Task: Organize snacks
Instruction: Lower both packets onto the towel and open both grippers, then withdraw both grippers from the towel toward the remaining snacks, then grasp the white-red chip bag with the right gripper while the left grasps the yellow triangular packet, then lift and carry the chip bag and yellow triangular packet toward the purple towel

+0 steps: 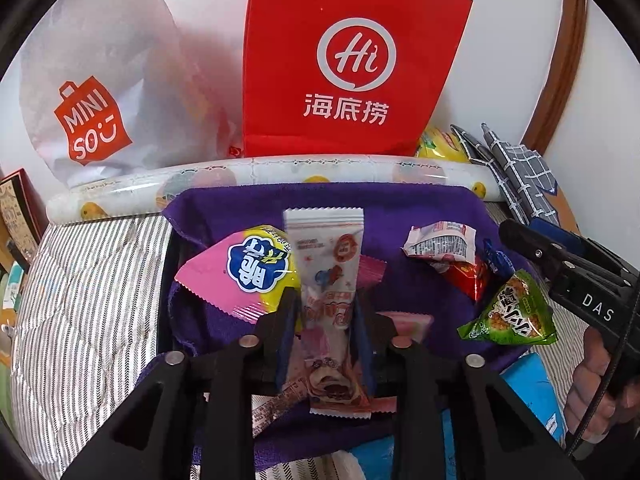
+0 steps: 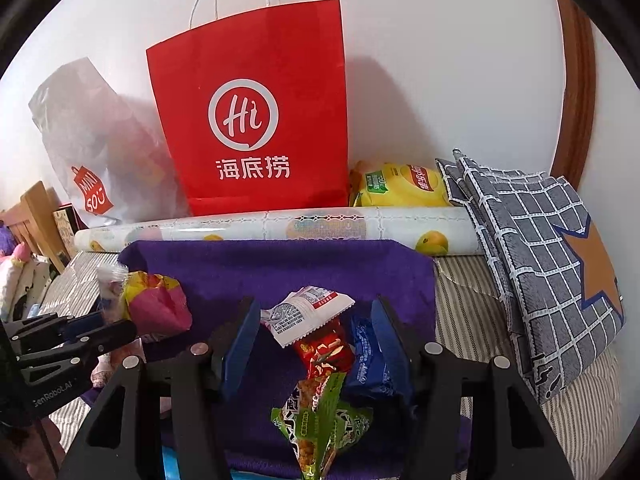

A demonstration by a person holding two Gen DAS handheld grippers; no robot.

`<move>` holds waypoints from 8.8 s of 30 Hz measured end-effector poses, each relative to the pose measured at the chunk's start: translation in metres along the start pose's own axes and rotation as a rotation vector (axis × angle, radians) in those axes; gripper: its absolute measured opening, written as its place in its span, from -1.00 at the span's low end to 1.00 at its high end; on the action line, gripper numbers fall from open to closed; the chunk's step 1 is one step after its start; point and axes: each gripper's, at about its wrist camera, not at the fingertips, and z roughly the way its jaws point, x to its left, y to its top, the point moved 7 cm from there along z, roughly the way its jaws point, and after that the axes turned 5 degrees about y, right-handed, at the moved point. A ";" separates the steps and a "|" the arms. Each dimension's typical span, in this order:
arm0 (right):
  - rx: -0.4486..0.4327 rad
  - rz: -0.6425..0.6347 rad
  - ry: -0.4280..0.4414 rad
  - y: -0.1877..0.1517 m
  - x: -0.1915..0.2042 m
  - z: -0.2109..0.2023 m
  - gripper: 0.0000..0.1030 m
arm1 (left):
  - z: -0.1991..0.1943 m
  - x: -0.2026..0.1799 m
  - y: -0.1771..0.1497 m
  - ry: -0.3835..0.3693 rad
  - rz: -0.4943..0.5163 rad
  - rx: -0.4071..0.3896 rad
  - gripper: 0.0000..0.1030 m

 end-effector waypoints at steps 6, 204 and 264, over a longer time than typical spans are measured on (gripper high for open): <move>-0.006 0.003 -0.002 0.001 -0.001 -0.002 0.09 | -0.005 0.002 0.004 -0.011 -0.014 -0.009 -0.12; 0.076 0.100 -0.089 -0.157 -0.011 -0.122 -0.23 | -0.109 0.017 -0.164 -0.060 0.032 0.053 -0.21; 0.012 0.073 -0.097 -0.159 -0.006 -0.139 -0.28 | -0.127 0.025 -0.157 -0.082 -0.067 -0.033 -0.22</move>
